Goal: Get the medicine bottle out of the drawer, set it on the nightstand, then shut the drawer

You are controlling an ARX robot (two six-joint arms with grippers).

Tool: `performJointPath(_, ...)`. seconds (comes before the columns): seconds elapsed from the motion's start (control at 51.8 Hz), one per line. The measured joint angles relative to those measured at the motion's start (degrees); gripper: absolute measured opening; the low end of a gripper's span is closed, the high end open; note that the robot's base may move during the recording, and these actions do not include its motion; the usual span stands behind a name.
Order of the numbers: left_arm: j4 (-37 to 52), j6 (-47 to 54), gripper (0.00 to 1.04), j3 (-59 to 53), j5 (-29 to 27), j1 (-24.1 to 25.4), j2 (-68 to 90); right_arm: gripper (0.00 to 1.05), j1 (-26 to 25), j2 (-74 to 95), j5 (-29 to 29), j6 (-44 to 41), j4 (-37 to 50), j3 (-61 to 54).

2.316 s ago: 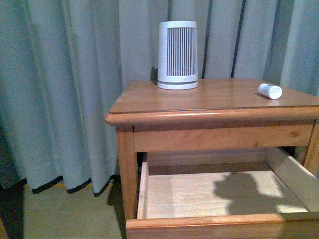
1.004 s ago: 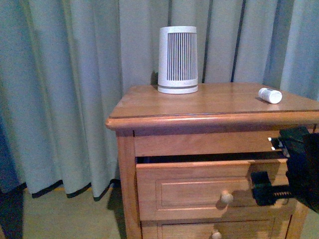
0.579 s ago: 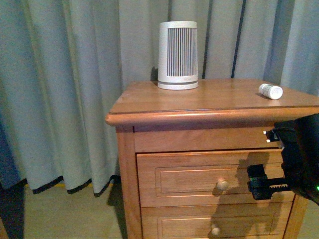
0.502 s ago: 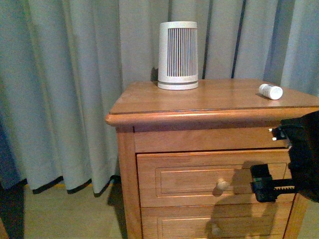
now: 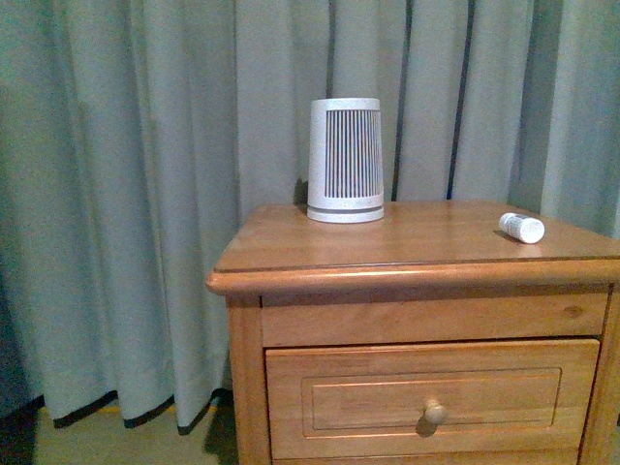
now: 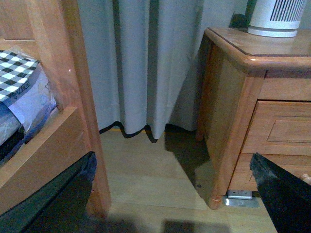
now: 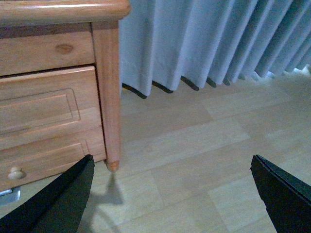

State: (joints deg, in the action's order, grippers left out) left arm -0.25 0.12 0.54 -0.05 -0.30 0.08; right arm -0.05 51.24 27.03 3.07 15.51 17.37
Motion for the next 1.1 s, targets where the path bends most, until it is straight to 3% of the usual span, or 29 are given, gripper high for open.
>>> performJointPath(0.328,0.00,0.00,0.98,0.00,0.00,0.00,0.00,0.98,0.07,-37.48,0.11,0.46,-24.15,-9.81)
performJointPath(0.56,0.00,0.00,0.98,0.00,0.00,0.00,0.00,0.97,0.35,-43.04,-1.92,-0.42,-24.94,-12.17)
performJointPath(0.656,0.00,0.00,0.98,0.00,0.02,0.00,0.00,0.83,-2.49,-48.89,-19.74,-1.57,-17.07,-16.59)
performJointPath(0.733,0.00,0.00,0.98,0.00,0.00,0.00,0.00,0.71,-0.48,-50.60,-26.93,-2.14,-15.76,-16.61)
performJointPath(1.1,0.00,0.00,0.98,0.00,0.04,0.02,0.00,0.10,-0.11,-50.90,-27.08,-2.69,-15.67,-16.66)
